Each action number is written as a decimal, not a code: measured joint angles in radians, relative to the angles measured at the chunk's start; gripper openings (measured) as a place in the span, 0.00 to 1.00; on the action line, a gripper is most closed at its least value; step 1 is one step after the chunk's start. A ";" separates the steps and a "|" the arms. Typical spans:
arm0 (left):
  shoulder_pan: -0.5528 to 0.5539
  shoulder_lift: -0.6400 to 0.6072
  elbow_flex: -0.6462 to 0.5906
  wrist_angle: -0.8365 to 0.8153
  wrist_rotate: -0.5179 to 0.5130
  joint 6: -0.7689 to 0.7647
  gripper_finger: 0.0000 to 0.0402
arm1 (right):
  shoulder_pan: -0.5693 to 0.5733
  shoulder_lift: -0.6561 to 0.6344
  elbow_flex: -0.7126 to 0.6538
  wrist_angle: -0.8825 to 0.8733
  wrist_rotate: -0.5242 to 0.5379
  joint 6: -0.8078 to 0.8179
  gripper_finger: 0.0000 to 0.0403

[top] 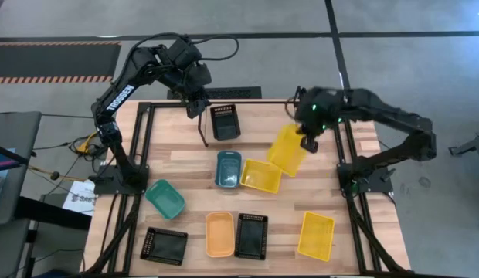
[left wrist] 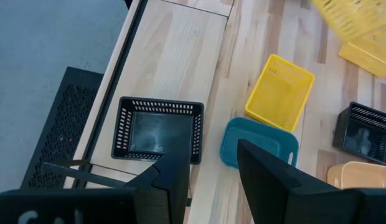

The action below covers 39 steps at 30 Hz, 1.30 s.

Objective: Stack baskets on shelf by color
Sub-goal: Put the top right yellow bin on the shelf

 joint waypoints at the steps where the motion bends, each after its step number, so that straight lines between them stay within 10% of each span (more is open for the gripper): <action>1: 0.000 0.000 0.000 0.000 0.003 -0.003 0.30 | -0.010 0.018 0.049 -0.005 -0.001 -0.034 0.02; 23: 0.000 0.000 0.000 0.000 0.006 -0.015 0.30 | -0.353 0.638 0.368 -0.133 -0.205 -0.580 0.02; 39: -0.046 0.000 -0.006 -0.013 0.005 -0.025 0.30 | -0.536 0.737 0.368 -0.130 -0.127 -0.686 0.02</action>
